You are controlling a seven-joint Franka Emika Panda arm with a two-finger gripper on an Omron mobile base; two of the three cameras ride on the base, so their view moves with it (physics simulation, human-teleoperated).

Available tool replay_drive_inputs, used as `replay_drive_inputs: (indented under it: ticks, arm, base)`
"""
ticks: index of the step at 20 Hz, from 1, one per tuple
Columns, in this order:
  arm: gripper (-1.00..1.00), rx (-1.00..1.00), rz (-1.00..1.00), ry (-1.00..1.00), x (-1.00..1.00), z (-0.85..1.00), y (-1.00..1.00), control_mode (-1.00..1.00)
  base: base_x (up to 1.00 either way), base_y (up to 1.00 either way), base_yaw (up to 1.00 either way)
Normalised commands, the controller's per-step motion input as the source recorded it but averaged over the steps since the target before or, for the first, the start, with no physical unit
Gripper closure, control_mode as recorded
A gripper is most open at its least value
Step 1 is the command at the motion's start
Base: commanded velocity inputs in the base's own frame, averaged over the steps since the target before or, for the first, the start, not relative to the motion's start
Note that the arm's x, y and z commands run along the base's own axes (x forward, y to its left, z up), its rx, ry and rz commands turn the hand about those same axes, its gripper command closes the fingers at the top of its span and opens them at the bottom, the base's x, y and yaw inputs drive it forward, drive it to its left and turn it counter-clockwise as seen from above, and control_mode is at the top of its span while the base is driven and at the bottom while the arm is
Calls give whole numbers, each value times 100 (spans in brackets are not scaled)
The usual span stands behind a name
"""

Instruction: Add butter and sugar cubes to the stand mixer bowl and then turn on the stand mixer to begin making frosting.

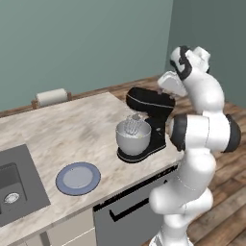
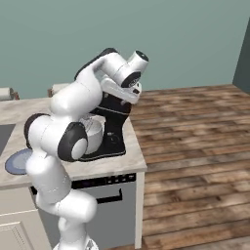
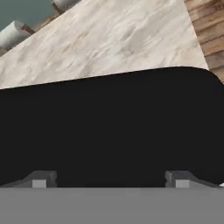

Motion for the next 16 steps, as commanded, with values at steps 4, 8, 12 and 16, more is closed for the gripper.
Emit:
replay_drive_inputs:
  ticks: [4,8,12,16]
  arm:
    - [-100,-48,8,-2,-47,-59,100,-100]
    - [-100,-30,3,-8,-76,-20,59,-100]
    - [-100,-6,0,-13,-100,3,-14,-100]
    - [-100,0,0,-14,-100,3,-63,-100]
  base:
    - [0,0,0]
    - [0,0,0]
    - [0,0,0]
    - [0,0,0]
